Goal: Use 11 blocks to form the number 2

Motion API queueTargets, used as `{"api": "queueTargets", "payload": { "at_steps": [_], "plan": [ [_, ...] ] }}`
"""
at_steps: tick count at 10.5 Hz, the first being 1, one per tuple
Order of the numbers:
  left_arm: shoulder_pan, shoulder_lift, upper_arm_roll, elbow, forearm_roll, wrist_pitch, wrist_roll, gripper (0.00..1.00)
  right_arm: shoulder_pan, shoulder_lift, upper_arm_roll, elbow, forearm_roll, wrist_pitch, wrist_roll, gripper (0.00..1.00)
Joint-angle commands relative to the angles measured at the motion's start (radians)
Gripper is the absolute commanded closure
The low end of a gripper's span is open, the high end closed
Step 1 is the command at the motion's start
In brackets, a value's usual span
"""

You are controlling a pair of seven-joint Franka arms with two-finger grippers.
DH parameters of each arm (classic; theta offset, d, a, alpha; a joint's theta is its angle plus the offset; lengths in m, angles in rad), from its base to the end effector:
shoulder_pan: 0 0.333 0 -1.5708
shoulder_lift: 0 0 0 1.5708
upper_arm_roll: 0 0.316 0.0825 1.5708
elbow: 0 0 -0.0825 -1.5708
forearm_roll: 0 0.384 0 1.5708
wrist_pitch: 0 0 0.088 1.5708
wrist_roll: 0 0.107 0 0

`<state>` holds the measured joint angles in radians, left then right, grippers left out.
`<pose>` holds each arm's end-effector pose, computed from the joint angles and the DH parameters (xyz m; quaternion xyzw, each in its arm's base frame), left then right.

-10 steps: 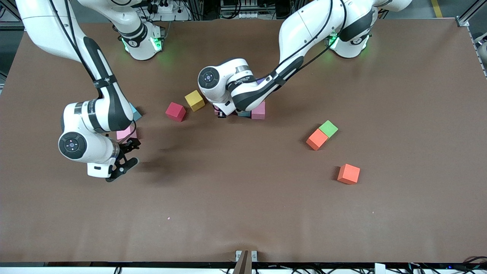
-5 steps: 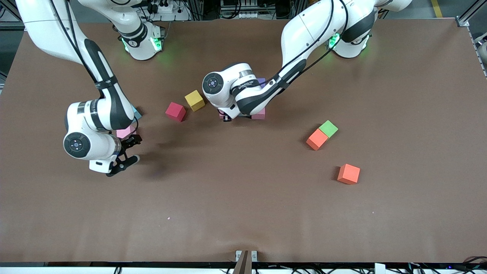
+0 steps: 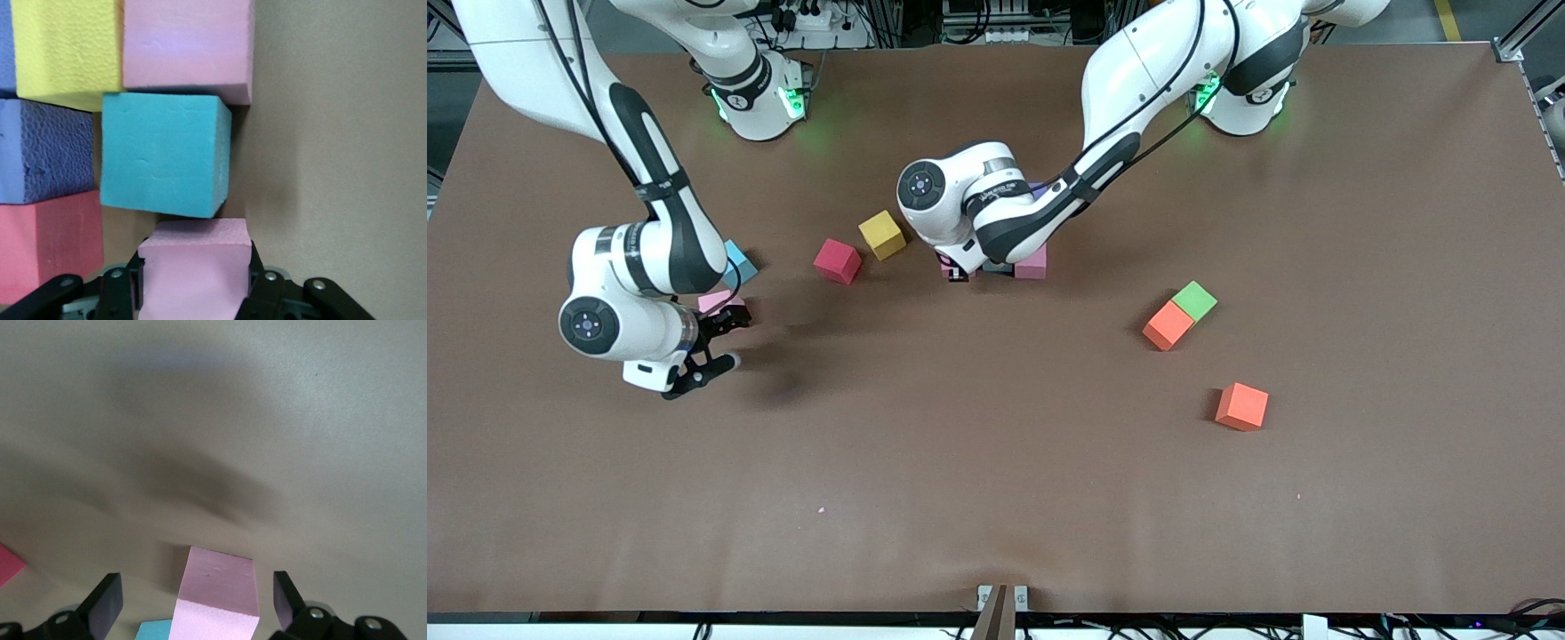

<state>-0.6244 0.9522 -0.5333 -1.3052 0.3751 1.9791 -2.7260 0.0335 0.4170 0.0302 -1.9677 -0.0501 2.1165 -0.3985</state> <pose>0.3902 -0.6111 0.2002 -0.7116 -0.6964 0.0253 0.0894 0.5826 0.0345 0.2396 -0.9610 -0.2418 0.1338 0.0092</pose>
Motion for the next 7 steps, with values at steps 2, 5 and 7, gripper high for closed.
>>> {"api": "queueTargets", "payload": {
  "at_steps": [2, 5, 7],
  "plan": [
    [0.006, -0.07, 0.004, -0.101, 0.044, 0.014, -0.087, 0.49, -0.021, -0.118, 0.01, -0.153, 0.013, 0.057, 0.024, 0.0],
    [0.009, -0.072, 0.004, -0.1, 0.047, 0.014, -0.086, 0.45, -0.096, -0.13, 0.01, -0.242, 0.012, 0.165, 0.004, 0.0],
    [0.014, -0.069, 0.004, -0.097, 0.07, 0.029, -0.086, 0.43, -0.107, -0.119, 0.01, -0.278, 0.013, 0.236, 0.02, 0.0]
  ]
}}
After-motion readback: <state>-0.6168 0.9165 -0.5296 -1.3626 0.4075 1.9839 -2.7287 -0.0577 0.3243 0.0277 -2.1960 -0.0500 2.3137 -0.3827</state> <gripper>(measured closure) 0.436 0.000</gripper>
